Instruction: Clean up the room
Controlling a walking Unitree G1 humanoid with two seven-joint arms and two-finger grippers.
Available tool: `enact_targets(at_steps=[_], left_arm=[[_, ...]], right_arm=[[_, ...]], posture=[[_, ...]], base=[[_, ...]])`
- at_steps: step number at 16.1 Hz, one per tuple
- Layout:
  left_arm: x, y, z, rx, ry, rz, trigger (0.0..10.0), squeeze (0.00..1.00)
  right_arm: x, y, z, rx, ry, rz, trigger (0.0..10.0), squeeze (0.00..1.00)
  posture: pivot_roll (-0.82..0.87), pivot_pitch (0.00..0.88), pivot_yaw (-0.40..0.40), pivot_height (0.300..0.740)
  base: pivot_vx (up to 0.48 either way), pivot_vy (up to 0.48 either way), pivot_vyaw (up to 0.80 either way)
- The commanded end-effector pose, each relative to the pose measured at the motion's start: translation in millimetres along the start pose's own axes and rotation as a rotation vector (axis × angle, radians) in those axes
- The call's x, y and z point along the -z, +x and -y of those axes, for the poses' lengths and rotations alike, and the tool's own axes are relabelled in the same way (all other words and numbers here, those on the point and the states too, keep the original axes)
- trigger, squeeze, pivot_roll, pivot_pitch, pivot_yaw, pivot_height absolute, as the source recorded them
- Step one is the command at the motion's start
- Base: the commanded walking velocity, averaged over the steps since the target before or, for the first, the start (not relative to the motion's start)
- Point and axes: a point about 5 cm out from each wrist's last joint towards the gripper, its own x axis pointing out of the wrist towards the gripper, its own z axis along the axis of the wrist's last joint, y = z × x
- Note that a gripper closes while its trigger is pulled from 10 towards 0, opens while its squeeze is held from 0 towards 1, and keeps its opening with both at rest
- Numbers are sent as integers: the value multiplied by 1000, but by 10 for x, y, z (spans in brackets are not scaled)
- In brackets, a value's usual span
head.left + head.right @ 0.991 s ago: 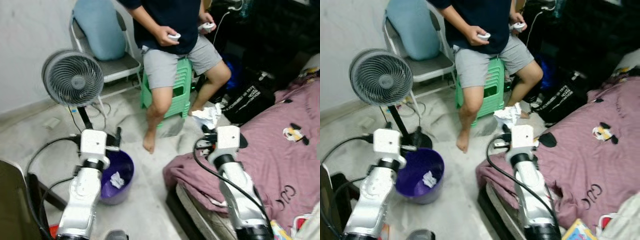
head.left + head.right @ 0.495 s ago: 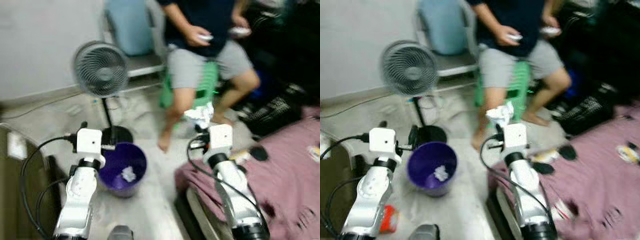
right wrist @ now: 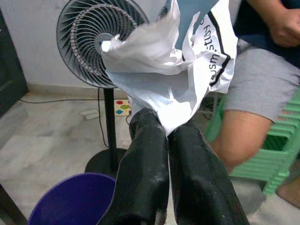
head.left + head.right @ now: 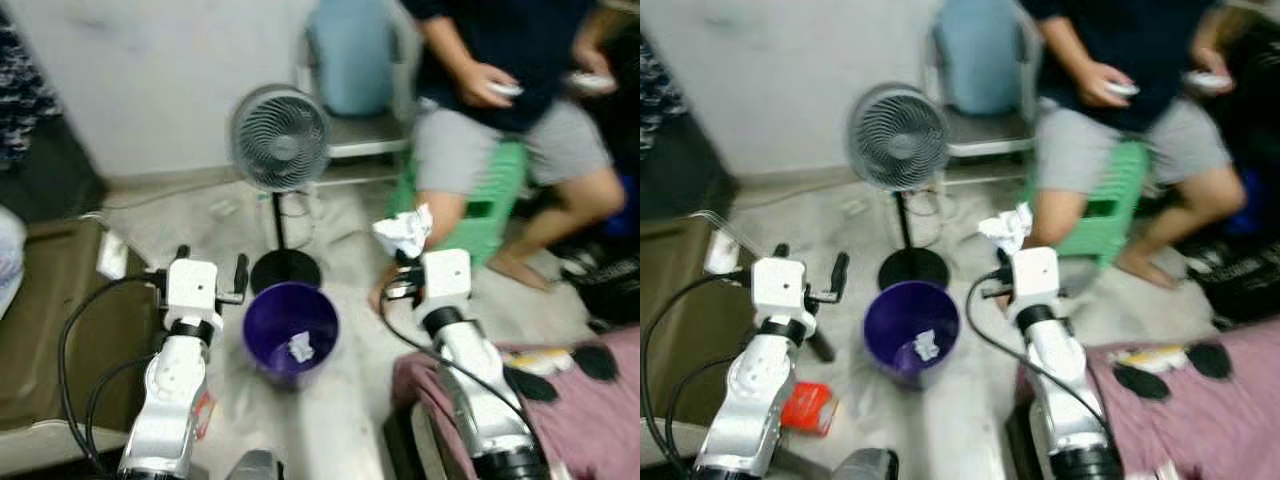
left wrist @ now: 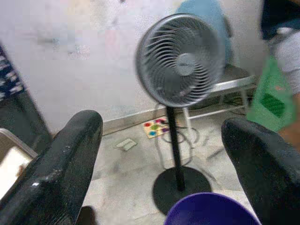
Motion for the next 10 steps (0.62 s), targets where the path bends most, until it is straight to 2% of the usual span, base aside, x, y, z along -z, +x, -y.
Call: enact_targets(at_steps=[1, 10], left_arm=[[16, -1, -39, -6, 14, -13, 10000, 0], [13, 7, -34, -6, 11, -16, 10000, 0]], right_arm=[[-27, 20, -59, -15, 12, 13, 10000, 0], [-32, 24, -49, -10, 11, 15, 10000, 0]], posture=[[84, 0, -38, 740], [80, 0, -38, 740]], base=[[0, 0, 800], [0, 0, 799]])
